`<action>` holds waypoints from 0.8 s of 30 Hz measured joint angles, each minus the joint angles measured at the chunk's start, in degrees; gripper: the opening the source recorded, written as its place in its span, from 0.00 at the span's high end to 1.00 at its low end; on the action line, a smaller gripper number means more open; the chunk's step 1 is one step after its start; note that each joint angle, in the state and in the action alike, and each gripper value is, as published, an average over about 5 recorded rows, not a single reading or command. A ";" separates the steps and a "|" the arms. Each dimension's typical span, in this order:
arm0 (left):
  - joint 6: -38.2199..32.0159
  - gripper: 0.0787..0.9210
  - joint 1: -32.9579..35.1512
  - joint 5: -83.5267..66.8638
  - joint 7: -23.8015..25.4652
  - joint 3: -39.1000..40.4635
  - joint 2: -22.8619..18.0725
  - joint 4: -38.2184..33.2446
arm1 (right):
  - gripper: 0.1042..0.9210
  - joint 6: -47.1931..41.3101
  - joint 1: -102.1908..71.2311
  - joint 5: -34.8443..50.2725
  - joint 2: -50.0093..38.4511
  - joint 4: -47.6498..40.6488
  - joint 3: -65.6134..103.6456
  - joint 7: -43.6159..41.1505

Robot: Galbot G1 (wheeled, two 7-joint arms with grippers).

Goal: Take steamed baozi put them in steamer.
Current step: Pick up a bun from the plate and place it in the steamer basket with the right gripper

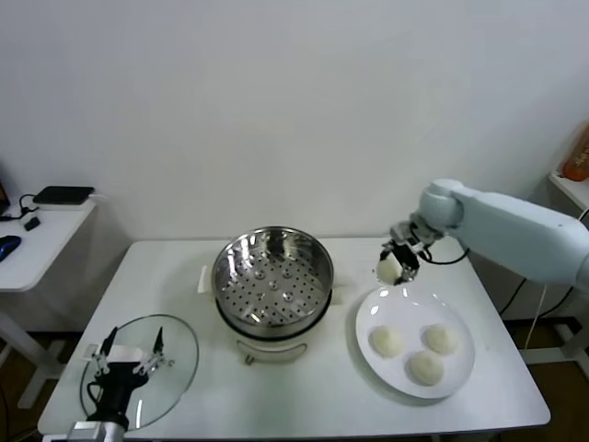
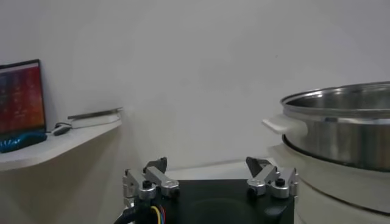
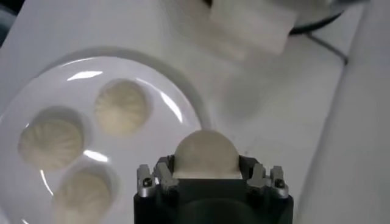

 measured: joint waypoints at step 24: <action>0.73 0.12 -0.09 0.16 -0.14 -0.63 -0.22 -1.26 | 0.29 14.31 7.17 -5.91 22.62 -8.05 -1.24 1.17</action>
